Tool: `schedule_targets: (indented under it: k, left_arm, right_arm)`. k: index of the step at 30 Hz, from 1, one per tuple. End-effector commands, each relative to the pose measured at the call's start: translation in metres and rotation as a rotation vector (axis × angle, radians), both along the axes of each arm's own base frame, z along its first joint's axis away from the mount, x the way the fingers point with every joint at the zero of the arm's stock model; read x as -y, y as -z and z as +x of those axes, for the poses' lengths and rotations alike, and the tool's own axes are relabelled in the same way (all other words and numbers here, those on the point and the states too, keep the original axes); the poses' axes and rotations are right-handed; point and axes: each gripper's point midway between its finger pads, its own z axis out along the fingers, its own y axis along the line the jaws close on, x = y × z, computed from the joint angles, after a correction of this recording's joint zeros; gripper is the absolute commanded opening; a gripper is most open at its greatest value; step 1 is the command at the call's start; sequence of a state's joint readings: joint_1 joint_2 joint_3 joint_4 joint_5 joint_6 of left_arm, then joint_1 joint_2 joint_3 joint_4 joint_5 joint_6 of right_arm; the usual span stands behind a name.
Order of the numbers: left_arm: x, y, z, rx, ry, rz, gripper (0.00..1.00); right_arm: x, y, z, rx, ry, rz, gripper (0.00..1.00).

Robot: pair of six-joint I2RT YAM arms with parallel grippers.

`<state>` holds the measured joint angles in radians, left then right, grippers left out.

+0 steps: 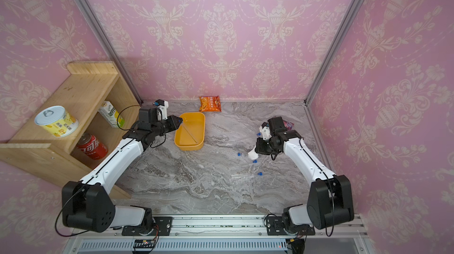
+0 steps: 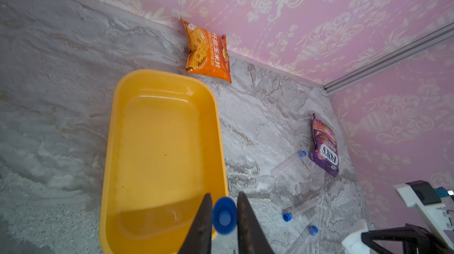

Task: Wipe the exteriors of test tubes
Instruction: Place the test tube in the storage box.

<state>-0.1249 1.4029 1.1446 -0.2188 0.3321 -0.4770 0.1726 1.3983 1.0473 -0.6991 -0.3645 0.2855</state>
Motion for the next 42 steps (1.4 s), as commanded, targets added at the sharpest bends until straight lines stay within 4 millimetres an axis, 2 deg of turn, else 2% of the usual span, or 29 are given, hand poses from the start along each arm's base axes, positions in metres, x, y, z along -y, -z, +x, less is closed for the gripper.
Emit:
schedule_targets:
  k: [1, 5, 8, 30, 42]
  left_arm:
    - [-0.008, -0.005, 0.014, -0.025, -0.010, 0.043, 0.18]
    - [-0.006, -0.007, 0.031, -0.066, 0.006, 0.063, 0.18]
    - [-0.006, 0.001, 0.039, -0.097, 0.014, 0.077, 0.18]
    - [0.002, 0.106, 0.074, -0.395, 0.087, 0.108, 0.18]
    - [0.003, 0.153, 0.093, -0.425, 0.064, 0.156, 0.18]
  right_arm:
    - [-0.004, 0.000, -0.003, -0.006, -0.006, 0.019, 0.00]
    - [-0.004, 0.001, -0.004, -0.005, -0.008, 0.015, 0.00]
    - [-0.003, 0.002, -0.004, -0.006, -0.008, 0.012, 0.00]
    - [0.000, 0.007, -0.007, -0.008, -0.003, 0.014, 0.00]
    - [0.001, 0.008, -0.005, -0.008, -0.004, 0.017, 0.00]
